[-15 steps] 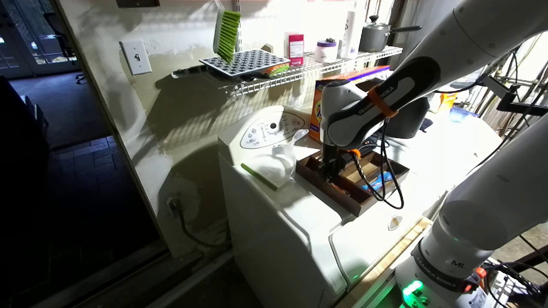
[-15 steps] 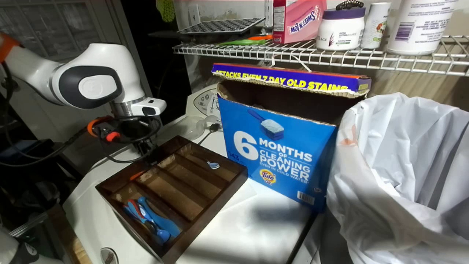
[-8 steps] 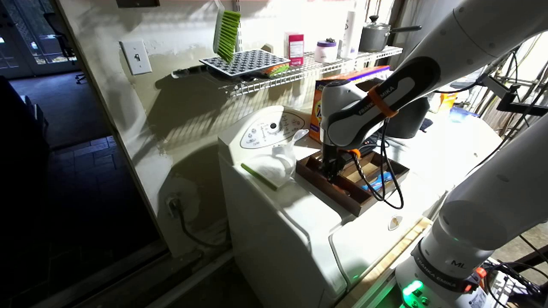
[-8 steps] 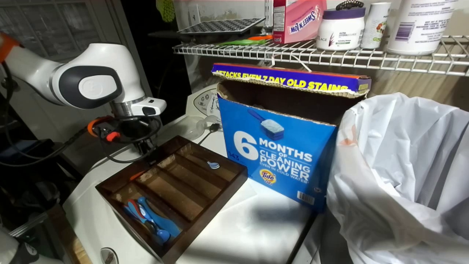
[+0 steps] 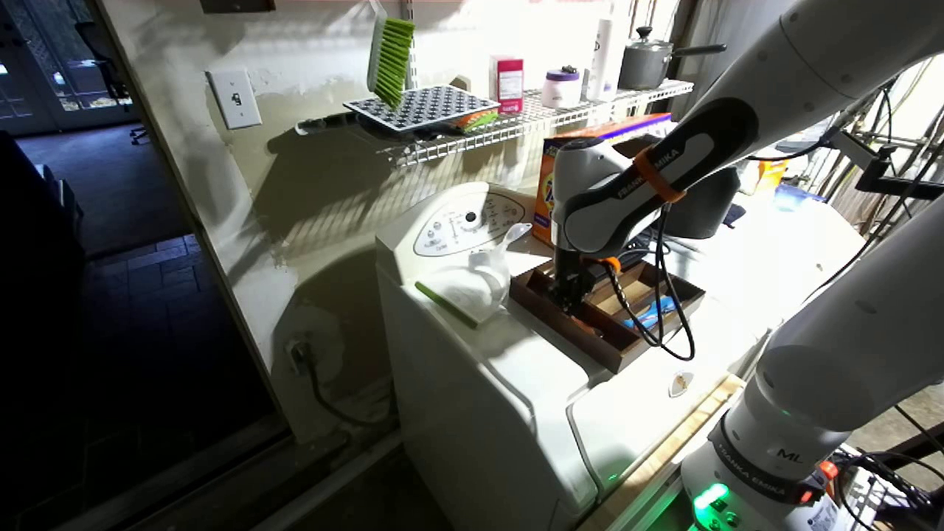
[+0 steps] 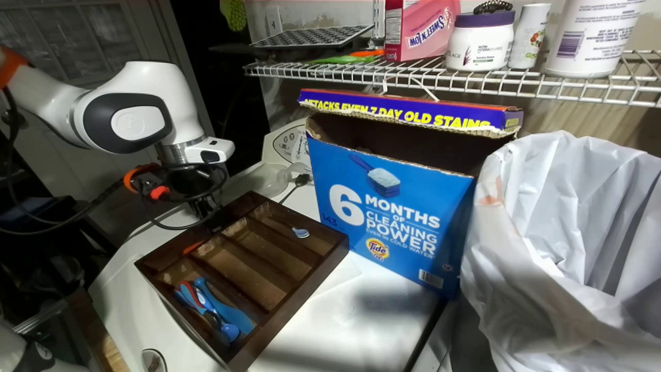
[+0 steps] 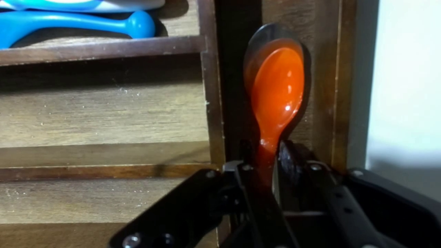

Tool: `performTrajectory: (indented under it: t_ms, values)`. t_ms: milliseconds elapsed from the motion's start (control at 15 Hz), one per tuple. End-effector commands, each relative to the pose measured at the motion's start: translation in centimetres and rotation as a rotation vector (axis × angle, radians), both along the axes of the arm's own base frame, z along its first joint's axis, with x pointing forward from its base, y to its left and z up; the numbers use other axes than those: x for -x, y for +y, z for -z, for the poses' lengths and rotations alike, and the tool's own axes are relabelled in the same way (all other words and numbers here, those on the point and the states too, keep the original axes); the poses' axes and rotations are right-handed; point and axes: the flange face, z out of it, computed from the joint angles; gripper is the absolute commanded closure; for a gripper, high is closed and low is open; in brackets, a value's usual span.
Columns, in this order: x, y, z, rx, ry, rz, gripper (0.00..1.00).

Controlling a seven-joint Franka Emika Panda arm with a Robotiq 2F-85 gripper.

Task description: Remove the orange spoon from the wooden utensil holder and put it on the left washing machine

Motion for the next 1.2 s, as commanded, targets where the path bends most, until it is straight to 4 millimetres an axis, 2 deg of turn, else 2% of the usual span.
performTrajectory:
  t_ms: [0,267,533,867,1067,1133]
  values:
    - [-0.21,-0.07,0.32,-0.002,-0.009,-0.003,0.73]
    - [-0.20,-0.01,0.44,-0.003,-0.007,-0.004,0.80]
    - [-0.19,0.03,0.53,-0.003,-0.006,-0.004,0.78]
    - [-0.19,0.11,0.69,-0.004,-0.001,-0.007,0.85]
    - [-0.20,0.14,0.75,-0.004,0.000,-0.007,0.79]
    - [-0.20,0.15,0.79,-0.003,0.001,-0.007,0.73]
